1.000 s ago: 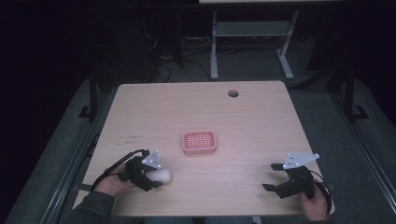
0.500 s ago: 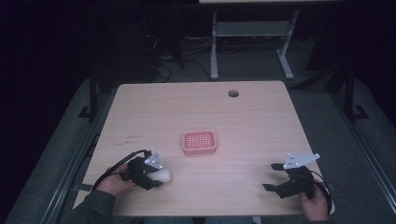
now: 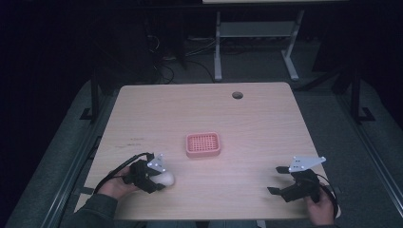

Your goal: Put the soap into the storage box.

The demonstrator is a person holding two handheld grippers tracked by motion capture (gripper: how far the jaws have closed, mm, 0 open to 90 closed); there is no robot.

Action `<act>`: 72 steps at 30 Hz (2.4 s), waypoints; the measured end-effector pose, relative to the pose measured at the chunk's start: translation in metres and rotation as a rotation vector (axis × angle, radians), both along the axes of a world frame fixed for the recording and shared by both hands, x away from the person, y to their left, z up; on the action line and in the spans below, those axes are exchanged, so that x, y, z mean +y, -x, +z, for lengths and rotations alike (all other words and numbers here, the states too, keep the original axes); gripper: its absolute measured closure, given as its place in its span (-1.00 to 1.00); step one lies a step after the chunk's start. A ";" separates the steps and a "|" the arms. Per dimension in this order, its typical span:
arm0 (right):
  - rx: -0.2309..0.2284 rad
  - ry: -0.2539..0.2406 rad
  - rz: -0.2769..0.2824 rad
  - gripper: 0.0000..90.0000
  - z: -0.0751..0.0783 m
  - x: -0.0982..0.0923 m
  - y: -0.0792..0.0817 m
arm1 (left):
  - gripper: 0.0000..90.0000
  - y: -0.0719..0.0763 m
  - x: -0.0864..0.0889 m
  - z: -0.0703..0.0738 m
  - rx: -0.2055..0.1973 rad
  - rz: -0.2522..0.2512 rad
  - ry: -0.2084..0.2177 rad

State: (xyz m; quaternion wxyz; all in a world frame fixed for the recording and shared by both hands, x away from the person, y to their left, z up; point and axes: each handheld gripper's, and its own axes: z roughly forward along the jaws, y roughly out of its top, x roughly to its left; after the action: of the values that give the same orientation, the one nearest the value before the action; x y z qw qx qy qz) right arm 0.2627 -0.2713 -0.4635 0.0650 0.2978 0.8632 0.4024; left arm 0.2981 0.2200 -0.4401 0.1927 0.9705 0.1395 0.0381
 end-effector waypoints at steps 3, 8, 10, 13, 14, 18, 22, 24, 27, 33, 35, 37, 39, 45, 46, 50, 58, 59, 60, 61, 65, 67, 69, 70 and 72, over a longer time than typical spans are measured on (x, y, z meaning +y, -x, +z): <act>-0.002 -0.005 -0.005 -0.69 0.001 0.000 0.001 | 0.10 0.002 -0.002 0.003 -0.004 -0.010 -0.001; -0.004 -0.010 -0.009 -0.69 0.001 -0.001 0.002 | 0.10 0.003 -0.006 0.012 -0.025 -0.032 0.009; -0.006 -0.012 -0.013 -0.69 0.001 -0.001 0.002 | 0.10 0.000 -0.008 0.015 -0.020 -0.039 0.014; -0.015 -0.019 -0.016 -0.69 0.002 -0.003 0.003 | 0.10 -0.003 -0.013 0.017 -0.014 -0.048 0.024; -0.015 -0.019 -0.016 -0.69 0.002 -0.003 0.003 | 0.10 -0.004 -0.015 0.017 -0.011 -0.050 0.022; -0.013 -0.027 -0.020 -0.69 0.002 -0.004 0.003 | 0.10 -0.008 -0.020 0.019 -0.008 -0.069 0.011; -0.017 -0.028 -0.018 -0.69 0.002 -0.004 0.004 | 0.10 -0.014 -0.024 0.024 0.004 -0.078 0.014; -0.019 -0.029 -0.018 -0.69 0.003 -0.004 0.004 | 0.10 -0.016 -0.025 0.026 0.004 -0.083 0.013; -0.020 -0.033 -0.018 -0.69 0.003 -0.005 0.004 | 0.10 -0.020 -0.027 0.029 0.006 -0.085 0.018; -0.023 -0.042 -0.022 -0.69 0.004 -0.005 0.004 | 0.10 -0.028 -0.033 0.035 0.008 -0.100 0.012; -0.023 -0.042 -0.021 -0.68 0.004 -0.005 0.004 | 0.10 -0.030 -0.035 0.036 0.005 -0.107 0.007; -0.024 -0.043 -0.020 -0.69 0.004 -0.005 0.004 | 0.10 -0.033 -0.037 0.036 0.010 -0.110 0.003; -0.025 -0.043 -0.018 -0.68 0.004 -0.006 0.004 | 0.10 -0.037 -0.040 0.037 0.016 -0.115 0.001; -0.028 -0.047 -0.018 -0.69 0.004 -0.007 0.004 | 0.10 -0.045 -0.045 0.039 0.020 -0.121 -0.001; -0.028 -0.047 -0.018 -0.69 0.004 -0.007 0.004 | 0.10 -0.046 -0.046 0.040 0.020 -0.124 -0.003; -0.025 -0.054 -0.020 -0.69 0.004 -0.007 0.004 | 0.10 -0.053 -0.050 0.040 0.026 -0.136 0.001; -0.029 -0.059 -0.022 -0.69 0.005 -0.009 0.005 | 0.10 -0.061 -0.063 0.043 0.020 -0.152 -0.001; -0.029 -0.058 -0.022 -0.69 0.005 -0.009 0.005 | 0.10 -0.062 -0.065 0.043 0.021 -0.158 -0.004; -0.029 -0.059 -0.022 -0.69 0.005 -0.009 0.005 | 0.10 -0.063 -0.067 0.044 0.023 -0.163 -0.005; -0.028 -0.058 -0.023 -0.68 0.005 -0.009 0.004 | 0.10 -0.064 -0.069 0.044 0.021 -0.167 -0.008; -0.029 -0.060 -0.021 -0.69 0.005 -0.009 0.004 | 0.10 -0.070 -0.073 0.046 0.023 -0.165 0.012; -0.027 -0.065 -0.022 -0.69 0.005 -0.009 0.004 | 0.10 -0.072 -0.074 0.046 0.022 -0.164 0.012; -0.027 -0.063 -0.022 -0.69 0.005 -0.010 0.004 | 0.10 -0.075 -0.077 0.048 0.018 -0.169 0.010; -0.027 -0.063 -0.022 -0.69 0.005 -0.010 0.004 | 0.10 -0.075 -0.077 0.048 0.018 -0.169 0.010; -0.027 -0.060 -0.019 -0.69 0.004 -0.009 0.003 | 0.10 -0.077 -0.079 0.050 0.015 -0.167 0.009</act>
State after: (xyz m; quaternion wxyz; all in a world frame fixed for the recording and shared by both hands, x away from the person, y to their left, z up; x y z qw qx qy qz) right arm 0.2593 -0.2806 -0.4593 0.0714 0.3025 0.8469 0.4314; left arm 0.3752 0.1407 -0.3906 0.1986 0.9782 0.0596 0.0142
